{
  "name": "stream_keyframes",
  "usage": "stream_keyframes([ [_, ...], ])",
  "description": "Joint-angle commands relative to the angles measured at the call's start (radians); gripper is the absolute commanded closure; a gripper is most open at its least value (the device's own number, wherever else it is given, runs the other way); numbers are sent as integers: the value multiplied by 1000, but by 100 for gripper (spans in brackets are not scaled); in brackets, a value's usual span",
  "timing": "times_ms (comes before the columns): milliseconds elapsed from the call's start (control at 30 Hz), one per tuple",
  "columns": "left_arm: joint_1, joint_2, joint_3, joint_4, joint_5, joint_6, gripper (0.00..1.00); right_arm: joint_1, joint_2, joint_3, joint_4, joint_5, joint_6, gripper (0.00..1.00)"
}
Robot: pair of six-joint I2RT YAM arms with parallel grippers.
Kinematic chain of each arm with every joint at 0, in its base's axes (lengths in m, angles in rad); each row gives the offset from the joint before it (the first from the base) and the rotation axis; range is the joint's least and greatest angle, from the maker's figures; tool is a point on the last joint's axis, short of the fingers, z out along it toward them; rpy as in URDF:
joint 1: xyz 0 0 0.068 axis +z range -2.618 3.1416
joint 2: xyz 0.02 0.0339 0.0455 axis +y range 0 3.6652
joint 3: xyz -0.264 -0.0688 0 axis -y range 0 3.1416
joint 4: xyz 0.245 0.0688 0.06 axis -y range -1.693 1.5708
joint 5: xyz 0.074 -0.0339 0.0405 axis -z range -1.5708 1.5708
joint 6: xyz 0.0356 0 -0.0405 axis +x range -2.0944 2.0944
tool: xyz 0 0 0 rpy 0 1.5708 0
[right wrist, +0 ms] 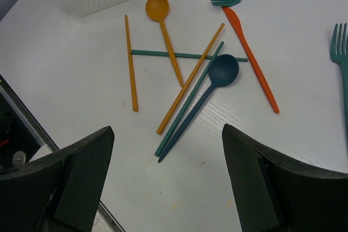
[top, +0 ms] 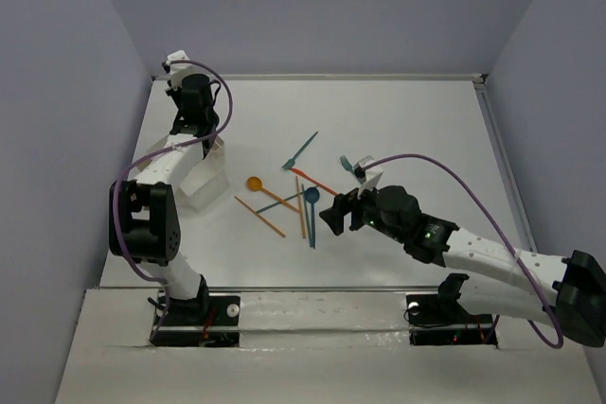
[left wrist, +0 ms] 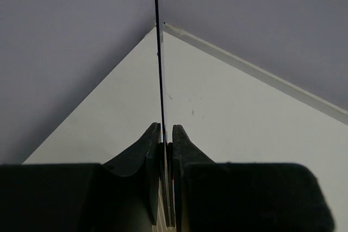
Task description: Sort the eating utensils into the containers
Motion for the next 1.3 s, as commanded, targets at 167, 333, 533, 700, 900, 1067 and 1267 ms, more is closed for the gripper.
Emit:
stream_keyframes([
  [167,7,-18,-28,87,-42,9,73,5,0,20,25,29,-2,13],
  [333,7,-21,-36,73,-45,1,52,5,-10,37,-11,41,4,13],
  [533,7,-85,-22,24,-11,-29,2,5,-49,39,-49,52,21,13],
  [700,7,-211,-4,-63,29,-89,1,5,-57,59,-112,90,36,18],
  [900,7,-468,-70,-169,162,-208,1,5,-18,117,-214,127,59,29],
  [1067,7,-689,-188,-275,375,-295,1,5,57,169,-251,119,81,31],
  [1267,7,-907,-361,-383,595,-333,1,-4,92,209,-299,157,78,36],
])
